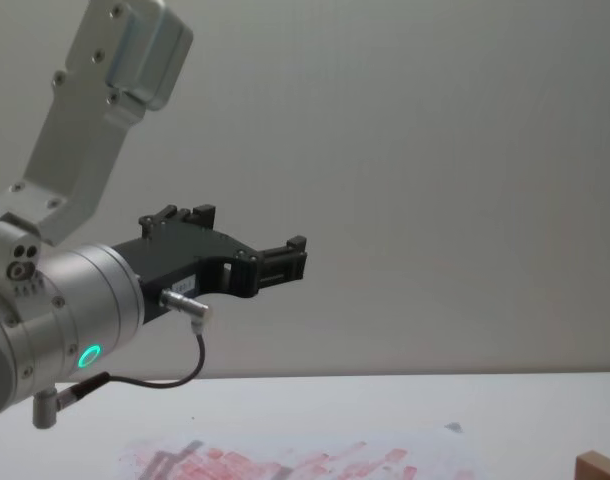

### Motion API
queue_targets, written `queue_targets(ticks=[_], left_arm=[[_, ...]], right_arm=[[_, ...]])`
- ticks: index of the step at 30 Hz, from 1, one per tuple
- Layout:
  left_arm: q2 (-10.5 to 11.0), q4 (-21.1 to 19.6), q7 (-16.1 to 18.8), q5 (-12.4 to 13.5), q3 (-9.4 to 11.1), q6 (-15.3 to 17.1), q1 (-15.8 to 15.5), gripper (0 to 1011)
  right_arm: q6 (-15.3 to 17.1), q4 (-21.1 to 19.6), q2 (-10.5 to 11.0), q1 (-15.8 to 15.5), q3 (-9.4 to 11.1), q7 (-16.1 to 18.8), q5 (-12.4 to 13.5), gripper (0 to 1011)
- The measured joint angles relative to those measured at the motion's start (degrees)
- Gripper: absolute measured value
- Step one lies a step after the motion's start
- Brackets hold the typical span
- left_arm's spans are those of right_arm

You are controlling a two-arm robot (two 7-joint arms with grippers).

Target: Use the one hand to pick up the stamp and affix it onto the A4 paper.

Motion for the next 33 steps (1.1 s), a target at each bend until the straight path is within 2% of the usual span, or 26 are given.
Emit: queue_targets(ticks=[7, 12, 22, 33], left_arm=[[0.00, 0.00, 0.00, 0.00, 0.00, 0.00, 0.00, 1001], [0.00, 0.00, 0.00, 0.00, 0.00, 0.00, 0.00, 1001], [0.00, 0.00, 0.00, 0.00, 0.00, 0.00, 0.00, 1001], [0.00, 0.00, 0.00, 0.00, 0.00, 0.00, 0.00, 1001]], right_arm=[[0.10, 0.85, -0.33, 0.81, -0.13, 0.84, -0.60, 704], [0.14, 1.21, -0.45, 1.14, -0.18, 1.19, -0.86, 516], [0.22, 1.57, -0.57, 1.48, -0.24, 1.50, -1.10, 229], [-0.16, 1.62, -0.59, 1.55, -0.26, 1.60, -1.52, 217]])
